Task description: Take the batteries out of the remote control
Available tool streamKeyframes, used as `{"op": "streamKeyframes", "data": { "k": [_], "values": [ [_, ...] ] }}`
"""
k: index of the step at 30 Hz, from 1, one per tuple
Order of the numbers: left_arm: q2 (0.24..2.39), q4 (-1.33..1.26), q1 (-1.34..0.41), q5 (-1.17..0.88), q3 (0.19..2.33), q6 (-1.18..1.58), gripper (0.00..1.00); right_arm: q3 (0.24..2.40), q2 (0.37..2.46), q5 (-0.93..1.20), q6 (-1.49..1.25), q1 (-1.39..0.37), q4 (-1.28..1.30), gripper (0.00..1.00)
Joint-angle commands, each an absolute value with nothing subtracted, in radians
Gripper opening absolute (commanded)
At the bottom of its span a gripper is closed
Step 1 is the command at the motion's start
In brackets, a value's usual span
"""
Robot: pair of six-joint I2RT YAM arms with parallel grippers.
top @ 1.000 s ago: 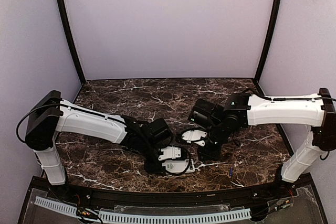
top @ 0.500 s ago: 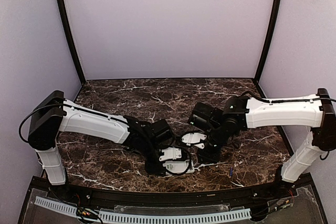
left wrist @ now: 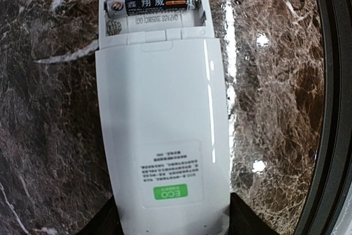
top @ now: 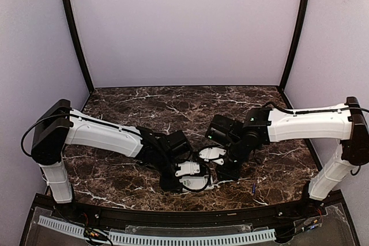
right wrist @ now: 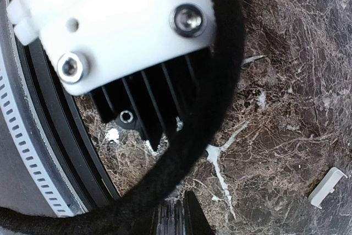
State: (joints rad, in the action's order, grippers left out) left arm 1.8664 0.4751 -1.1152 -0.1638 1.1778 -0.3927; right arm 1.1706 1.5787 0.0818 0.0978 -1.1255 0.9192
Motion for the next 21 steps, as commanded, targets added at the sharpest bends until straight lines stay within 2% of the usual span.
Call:
{"op": "streamKeyframes", "data": {
  "k": [1,21],
  "values": [
    [1.865,0.508,-1.112,-0.157,1.203,-0.385,0.00,1.158,1.597,0.086,0.088,-1.134,0.917,0.00],
    [1.867,0.500,-1.113,-0.172,1.190,-0.367,0.00,1.160,1.643,0.033,0.053,-1.149,0.921,0.00]
  ]
}}
